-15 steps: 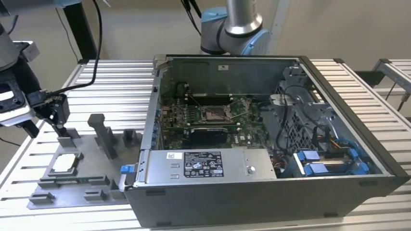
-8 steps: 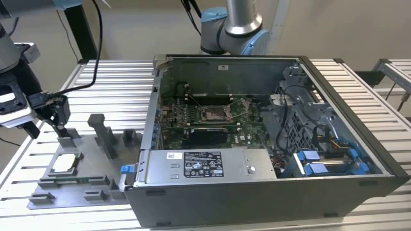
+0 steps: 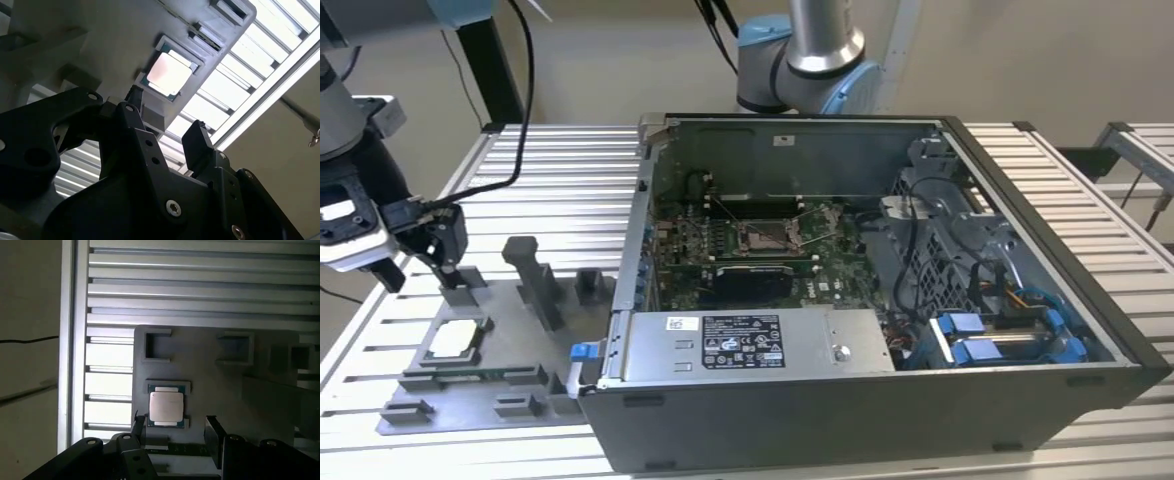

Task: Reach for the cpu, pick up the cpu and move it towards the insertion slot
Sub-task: 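Pick up the cpu and move it towards the insertion slot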

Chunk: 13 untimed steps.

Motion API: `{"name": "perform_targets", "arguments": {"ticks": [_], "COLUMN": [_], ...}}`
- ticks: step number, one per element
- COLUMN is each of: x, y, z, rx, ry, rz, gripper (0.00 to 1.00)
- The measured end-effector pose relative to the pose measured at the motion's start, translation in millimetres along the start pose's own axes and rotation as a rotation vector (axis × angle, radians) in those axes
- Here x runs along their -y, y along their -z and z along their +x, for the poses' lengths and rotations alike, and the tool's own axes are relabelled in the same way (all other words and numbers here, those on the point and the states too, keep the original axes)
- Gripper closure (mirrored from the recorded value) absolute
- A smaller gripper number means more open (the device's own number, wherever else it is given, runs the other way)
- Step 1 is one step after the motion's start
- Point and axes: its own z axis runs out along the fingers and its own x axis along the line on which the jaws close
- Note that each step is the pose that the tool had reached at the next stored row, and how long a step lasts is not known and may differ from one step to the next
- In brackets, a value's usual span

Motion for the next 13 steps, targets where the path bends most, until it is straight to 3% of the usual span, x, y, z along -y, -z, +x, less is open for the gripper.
{"name": "perform_targets", "arguments": {"ticks": [13], "x": [2.0], "y": [-11.4], "z": [0.3], "rx": [-0.0002], "ry": [-0.003], "rz": [0.0002], "gripper": [0.00]}}
